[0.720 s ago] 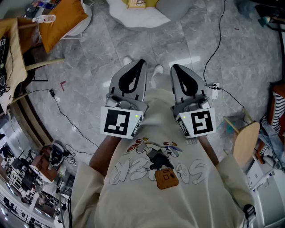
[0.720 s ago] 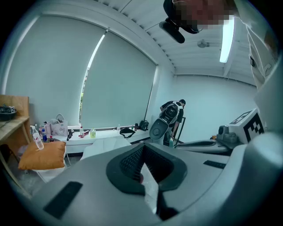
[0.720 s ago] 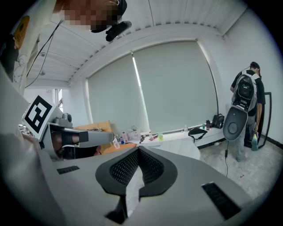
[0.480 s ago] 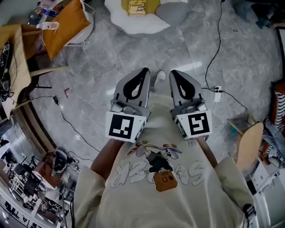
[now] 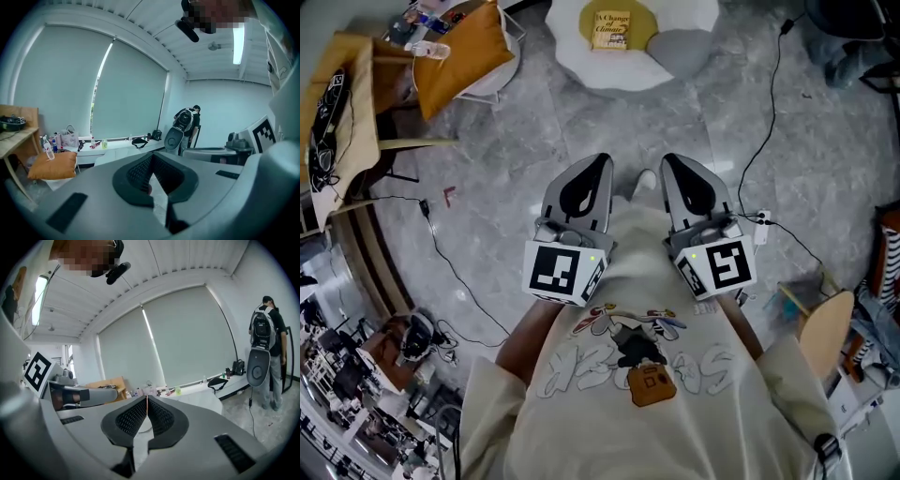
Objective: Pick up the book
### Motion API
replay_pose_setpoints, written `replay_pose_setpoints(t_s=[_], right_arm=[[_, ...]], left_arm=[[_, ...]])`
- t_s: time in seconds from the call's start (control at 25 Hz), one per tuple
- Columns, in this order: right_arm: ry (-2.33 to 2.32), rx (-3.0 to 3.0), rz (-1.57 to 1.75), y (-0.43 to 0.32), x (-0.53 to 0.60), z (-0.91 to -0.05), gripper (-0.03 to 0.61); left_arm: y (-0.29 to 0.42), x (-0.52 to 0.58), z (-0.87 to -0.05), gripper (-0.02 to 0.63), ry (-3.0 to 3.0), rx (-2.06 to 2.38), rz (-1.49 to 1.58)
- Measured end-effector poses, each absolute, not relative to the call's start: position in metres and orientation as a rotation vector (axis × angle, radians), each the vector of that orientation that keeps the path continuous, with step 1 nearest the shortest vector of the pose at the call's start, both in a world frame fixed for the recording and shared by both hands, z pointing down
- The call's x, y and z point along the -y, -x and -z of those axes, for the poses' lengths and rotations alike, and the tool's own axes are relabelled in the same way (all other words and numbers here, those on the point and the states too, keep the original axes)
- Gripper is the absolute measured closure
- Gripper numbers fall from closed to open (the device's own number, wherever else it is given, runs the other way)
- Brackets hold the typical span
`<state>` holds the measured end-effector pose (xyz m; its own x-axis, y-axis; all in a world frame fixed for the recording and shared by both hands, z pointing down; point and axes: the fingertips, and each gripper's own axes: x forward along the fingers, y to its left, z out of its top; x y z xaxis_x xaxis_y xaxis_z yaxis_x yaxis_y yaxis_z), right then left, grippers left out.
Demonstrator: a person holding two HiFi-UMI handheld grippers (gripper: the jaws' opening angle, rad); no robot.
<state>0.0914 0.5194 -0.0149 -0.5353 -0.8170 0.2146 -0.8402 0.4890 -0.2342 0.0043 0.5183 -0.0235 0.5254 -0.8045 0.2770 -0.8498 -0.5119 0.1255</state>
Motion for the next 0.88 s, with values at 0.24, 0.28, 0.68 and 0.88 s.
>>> replay_pose_setpoints(t_s=[0.24,0.28,0.68,0.88], right_arm=[[-1.445,2.670,-0.534,-0.094,-0.515,0.008,0.554],[-1.441,2.664,-0.539,-0.092,-0.515,0.008,0.554],[-1.422,2.603,-0.505,-0.114,-0.447,-0.007,0.554],[-1.417,2.561,-0.467,-0.107,-0.378,-0.016,0.554]], left_arm=[[0.005,-0.517,0.017,0.607,-2.452,1.454,-0.262],[0.006,-0.517,0.018,0.607,-2.442,1.449,-0.262],[-0.018,-0.439,0.000,0.607,-2.416,1.423,-0.254],[-0.020,-0.363,-0.009,0.607,-2.431,1.341,-0.224]])
